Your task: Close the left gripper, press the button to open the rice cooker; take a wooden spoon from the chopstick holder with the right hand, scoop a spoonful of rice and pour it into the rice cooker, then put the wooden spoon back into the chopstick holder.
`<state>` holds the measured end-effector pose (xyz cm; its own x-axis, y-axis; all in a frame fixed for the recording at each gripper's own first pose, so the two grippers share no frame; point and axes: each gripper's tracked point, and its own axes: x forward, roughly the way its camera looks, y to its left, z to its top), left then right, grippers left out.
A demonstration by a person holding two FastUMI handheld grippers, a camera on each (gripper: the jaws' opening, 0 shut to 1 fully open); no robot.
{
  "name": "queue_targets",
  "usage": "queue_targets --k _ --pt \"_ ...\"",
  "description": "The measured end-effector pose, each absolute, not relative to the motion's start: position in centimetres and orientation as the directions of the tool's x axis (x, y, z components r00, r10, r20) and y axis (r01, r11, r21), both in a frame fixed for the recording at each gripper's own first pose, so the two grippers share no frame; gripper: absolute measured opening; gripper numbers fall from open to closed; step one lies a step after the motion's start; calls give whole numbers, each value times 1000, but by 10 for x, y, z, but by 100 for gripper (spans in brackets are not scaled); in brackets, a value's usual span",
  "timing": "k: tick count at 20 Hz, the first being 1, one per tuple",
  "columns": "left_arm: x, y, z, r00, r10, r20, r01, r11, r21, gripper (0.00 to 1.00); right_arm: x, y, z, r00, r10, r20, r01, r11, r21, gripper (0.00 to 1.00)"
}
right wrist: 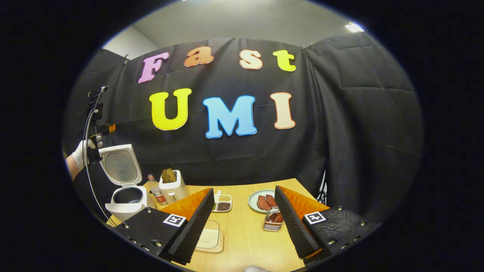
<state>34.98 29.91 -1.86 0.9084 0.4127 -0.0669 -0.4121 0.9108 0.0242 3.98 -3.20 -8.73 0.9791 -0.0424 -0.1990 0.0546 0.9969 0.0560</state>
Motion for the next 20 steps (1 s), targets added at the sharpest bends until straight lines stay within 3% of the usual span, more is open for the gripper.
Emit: queue_targets --k 6,7,8,20 --pt "399 322 -108 838 445 -318 -443 893 80 97 42 -38 -95 970 -47 -240 62 996 57 98" --pt "403 327 -107 843 459 -280 -461 885 63 97 43 -39 -95 970 -48 -240 63 996 58 98" --pt "399 322 -108 834 453 -316 -458 887 60 100 44 -39 -97 969 -43 -243 60 996 62 98" --pt "311 266 -129 800 363 -478 -408 913 11 98 56 -45 -105 968 19 -252 6 995 97 98"
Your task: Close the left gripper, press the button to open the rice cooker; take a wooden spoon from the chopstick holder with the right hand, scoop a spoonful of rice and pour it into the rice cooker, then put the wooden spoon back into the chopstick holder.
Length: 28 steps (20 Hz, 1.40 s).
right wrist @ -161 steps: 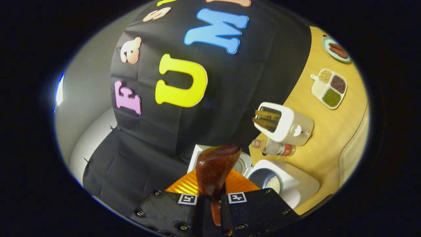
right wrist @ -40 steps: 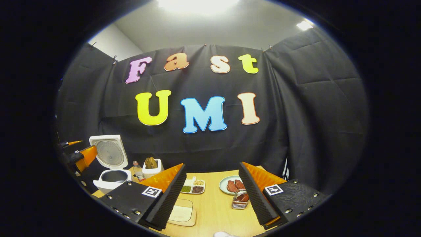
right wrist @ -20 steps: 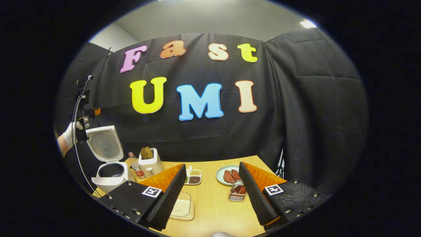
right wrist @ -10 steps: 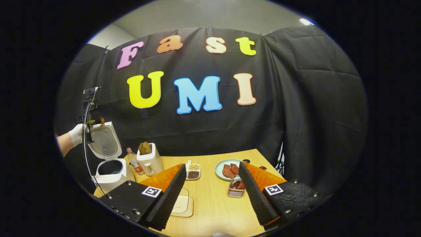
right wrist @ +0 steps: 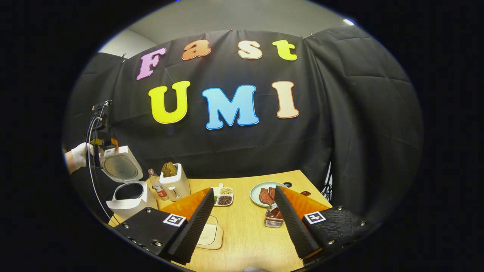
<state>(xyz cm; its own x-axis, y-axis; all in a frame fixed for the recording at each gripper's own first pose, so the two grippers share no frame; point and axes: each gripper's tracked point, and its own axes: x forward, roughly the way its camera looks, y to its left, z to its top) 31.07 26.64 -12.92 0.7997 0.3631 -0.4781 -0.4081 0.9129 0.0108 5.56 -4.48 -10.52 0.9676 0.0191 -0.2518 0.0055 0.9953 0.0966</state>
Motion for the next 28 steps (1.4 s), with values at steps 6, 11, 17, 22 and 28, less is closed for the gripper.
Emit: queue_targets --k 6,11,17,22,28 --pt "232 226 -242 638 225 -736 -402 913 -70 99 53 -33 -113 961 78 -264 -46 991 125 98" --pt "202 206 -289 567 193 -801 -347 937 -20 95 45 -28 -114 954 117 -277 -75 985 157 93" --pt "190 205 -313 507 174 -844 -329 944 -3 96 42 -32 -117 950 118 -291 -70 983 171 98" --pt "198 202 -311 545 181 -819 -311 950 3 100 39 -31 -130 939 131 -318 -66 976 207 98" --pt "213 200 -313 646 168 -745 -209 977 39 100 39 -27 -135 931 154 -330 -71 966 250 98"
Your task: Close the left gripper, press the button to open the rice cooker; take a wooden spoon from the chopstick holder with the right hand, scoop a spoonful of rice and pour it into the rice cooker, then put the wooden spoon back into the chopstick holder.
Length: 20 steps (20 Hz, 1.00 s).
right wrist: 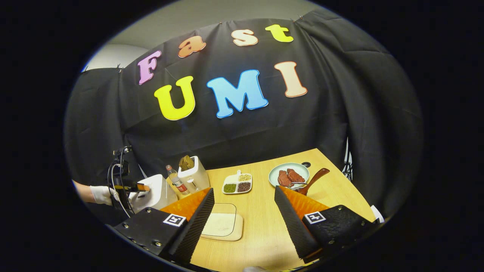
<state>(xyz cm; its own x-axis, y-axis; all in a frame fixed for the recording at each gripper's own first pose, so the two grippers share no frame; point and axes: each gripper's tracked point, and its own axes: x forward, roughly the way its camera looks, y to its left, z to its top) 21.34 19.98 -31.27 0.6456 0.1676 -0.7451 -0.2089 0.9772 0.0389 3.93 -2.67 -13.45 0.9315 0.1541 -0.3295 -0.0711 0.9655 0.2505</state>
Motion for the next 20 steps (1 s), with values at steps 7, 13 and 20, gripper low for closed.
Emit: queue_targets --k 7,13,20 --pt "217 187 -307 642 120 -757 -141 989 37 98 42 -28 -116 941 146 -305 -77 971 227 98" --pt "219 153 -194 851 113 -512 -104 993 47 99 45 -31 -83 965 113 -238 -78 985 155 98" --pt "150 71 -25 988 15 -153 -21 999 -41 100 46 -27 -29 989 85 -122 -70 991 117 98"
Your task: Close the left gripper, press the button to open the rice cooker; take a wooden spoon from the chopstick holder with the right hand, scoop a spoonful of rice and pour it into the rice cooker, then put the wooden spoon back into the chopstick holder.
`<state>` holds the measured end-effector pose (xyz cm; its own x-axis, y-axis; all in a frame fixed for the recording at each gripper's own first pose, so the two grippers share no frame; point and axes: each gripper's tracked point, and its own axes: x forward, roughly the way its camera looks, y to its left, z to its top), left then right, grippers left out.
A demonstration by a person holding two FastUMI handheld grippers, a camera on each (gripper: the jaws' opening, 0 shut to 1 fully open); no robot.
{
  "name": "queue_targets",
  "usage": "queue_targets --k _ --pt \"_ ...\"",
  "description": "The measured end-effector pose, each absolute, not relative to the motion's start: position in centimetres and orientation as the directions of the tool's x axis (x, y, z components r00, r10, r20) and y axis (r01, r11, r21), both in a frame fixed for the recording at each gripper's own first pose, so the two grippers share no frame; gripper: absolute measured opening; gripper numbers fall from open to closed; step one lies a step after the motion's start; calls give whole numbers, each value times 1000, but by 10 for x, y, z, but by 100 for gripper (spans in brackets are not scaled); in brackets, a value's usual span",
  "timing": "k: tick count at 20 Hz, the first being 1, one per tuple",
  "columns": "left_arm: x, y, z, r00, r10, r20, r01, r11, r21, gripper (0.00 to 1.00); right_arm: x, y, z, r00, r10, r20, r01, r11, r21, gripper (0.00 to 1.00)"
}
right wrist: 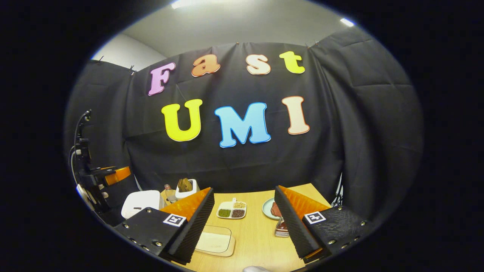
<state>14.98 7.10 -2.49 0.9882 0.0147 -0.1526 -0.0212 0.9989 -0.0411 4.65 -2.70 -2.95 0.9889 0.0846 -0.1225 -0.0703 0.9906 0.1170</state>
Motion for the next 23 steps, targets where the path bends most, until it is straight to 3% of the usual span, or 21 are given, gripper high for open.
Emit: queue_targets --k 3,6,11,23 --pt "112 40 9 996 -24 -80 15 995 -103 98 45 -25 -12 994 69 -82 -60 991 116 98" --pt "89 22 1 998 -36 -44 31 994 -108 99 39 -24 4 998 54 -31 -50 993 111 98" --pt "48 -9 -9 994 -92 -55 85 989 -123 100 26 -21 18 999 32 34 -35 995 99 97" --pt "32 -6 9 995 -95 -11 93 991 -95 99 11 -19 5 1000 29 4 -29 997 70 98"
